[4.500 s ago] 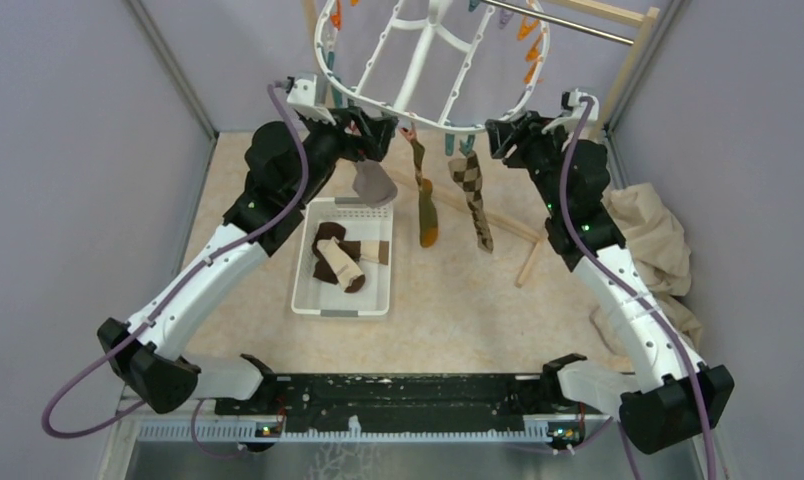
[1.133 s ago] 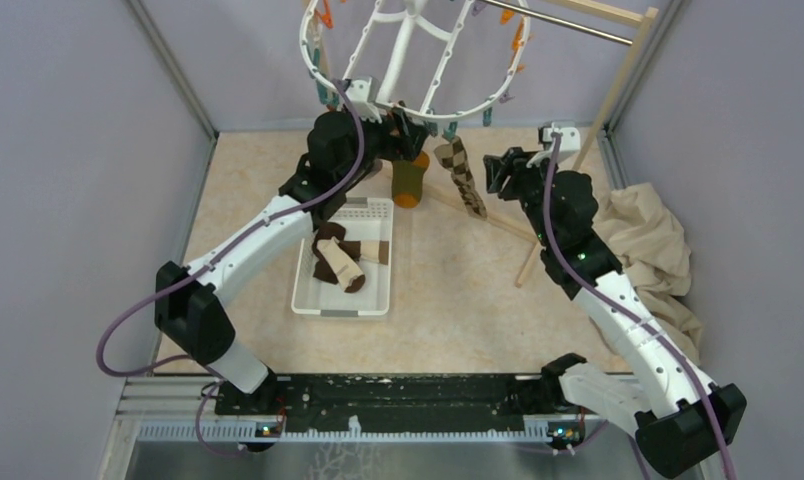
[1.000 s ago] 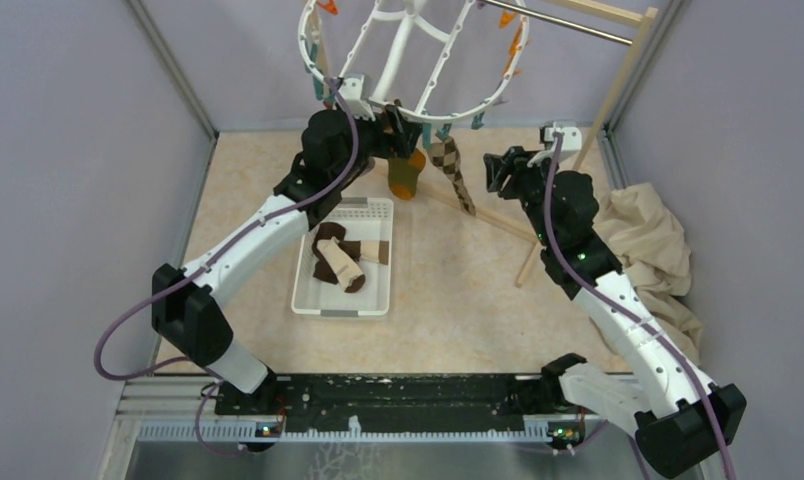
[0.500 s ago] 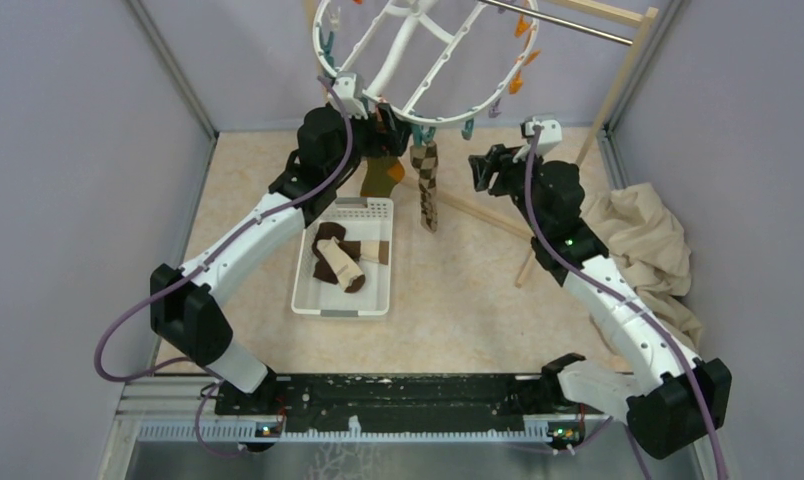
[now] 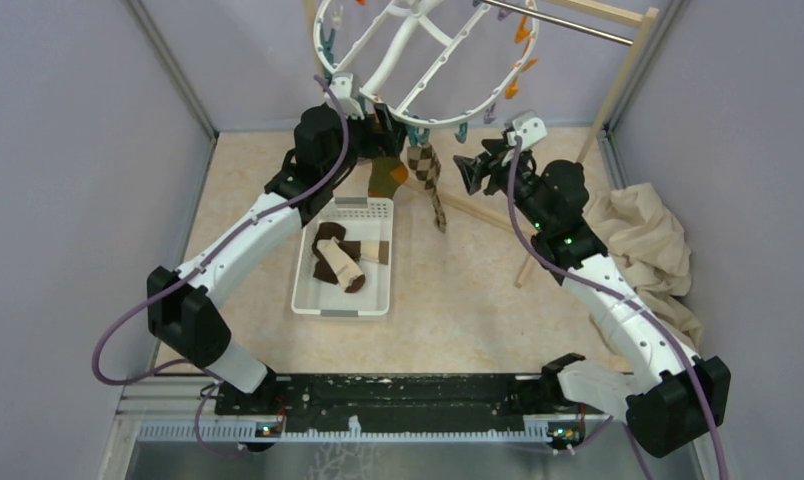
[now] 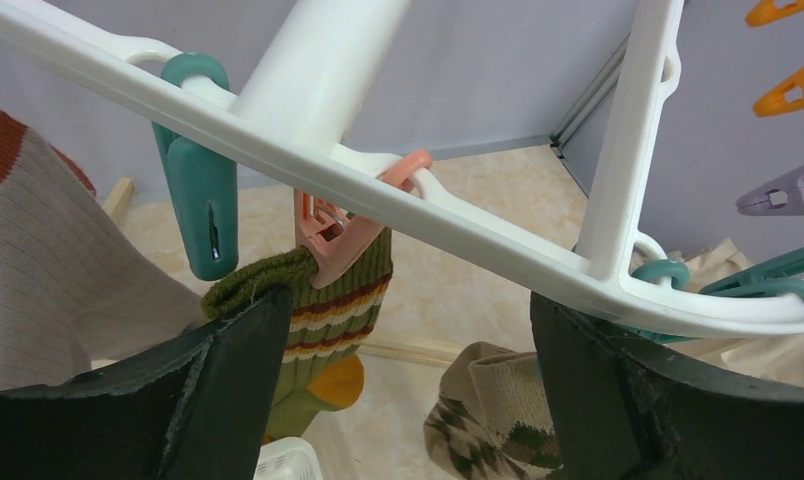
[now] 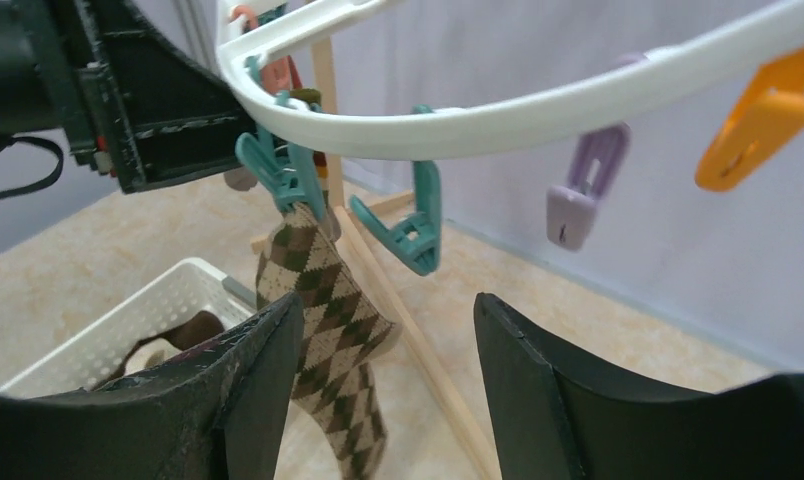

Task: Clip the socks to the hanger
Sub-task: Rotate the hanger at the hanger.

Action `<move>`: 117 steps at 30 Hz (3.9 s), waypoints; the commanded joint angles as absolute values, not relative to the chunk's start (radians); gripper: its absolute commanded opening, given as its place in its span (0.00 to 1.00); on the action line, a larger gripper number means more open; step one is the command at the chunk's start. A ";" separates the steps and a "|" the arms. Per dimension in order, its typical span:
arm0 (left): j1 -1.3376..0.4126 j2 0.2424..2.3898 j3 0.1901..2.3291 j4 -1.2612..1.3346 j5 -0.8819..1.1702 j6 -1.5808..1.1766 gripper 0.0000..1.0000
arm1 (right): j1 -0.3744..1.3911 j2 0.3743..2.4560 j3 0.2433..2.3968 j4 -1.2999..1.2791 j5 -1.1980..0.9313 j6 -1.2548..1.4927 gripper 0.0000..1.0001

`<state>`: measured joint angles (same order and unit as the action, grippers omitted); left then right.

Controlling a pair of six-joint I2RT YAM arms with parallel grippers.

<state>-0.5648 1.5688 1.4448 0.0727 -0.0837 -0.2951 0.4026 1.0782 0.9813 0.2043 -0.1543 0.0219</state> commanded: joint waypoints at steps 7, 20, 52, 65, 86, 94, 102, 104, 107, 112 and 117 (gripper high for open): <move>-0.558 1.537 1.487 0.078 -0.069 -0.293 0.95 | 0.397 1.143 1.023 0.272 -0.338 -0.237 0.66; -0.555 1.520 1.476 0.069 -0.080 -0.281 0.95 | 0.392 1.234 1.105 0.291 -0.289 -0.300 0.58; -0.484 1.521 1.516 -0.023 -0.114 -0.362 0.95 | 0.336 1.056 1.059 0.229 0.129 -0.030 0.53; -0.471 1.525 1.520 -0.035 -0.092 -0.374 0.95 | 0.333 1.240 1.160 0.354 0.026 0.040 0.52; -0.522 1.370 1.508 -0.064 0.064 -0.391 0.95 | 0.546 1.180 1.021 0.436 -0.097 0.051 0.52; -0.544 1.372 1.544 -0.074 0.091 -0.396 0.95 | 0.553 1.213 1.017 0.477 -0.100 0.044 0.52; -0.549 1.335 1.548 -0.093 0.058 -0.385 0.95 | 0.554 1.324 1.054 0.515 -0.147 0.036 0.53; -0.548 1.328 1.545 -0.091 0.054 -0.385 0.95 | 0.554 1.355 1.068 0.527 -0.166 0.041 0.53; -0.551 1.327 1.542 -0.093 0.053 -0.385 0.95 | 0.554 1.392 1.077 0.547 -0.163 0.045 0.52; -0.550 1.336 1.539 -0.097 0.040 -0.377 0.95 | 0.583 1.375 1.085 0.530 -0.198 0.082 0.41; -0.551 1.351 1.538 -0.098 0.040 -0.380 0.95 | 0.656 1.355 1.084 0.528 -0.207 0.081 0.36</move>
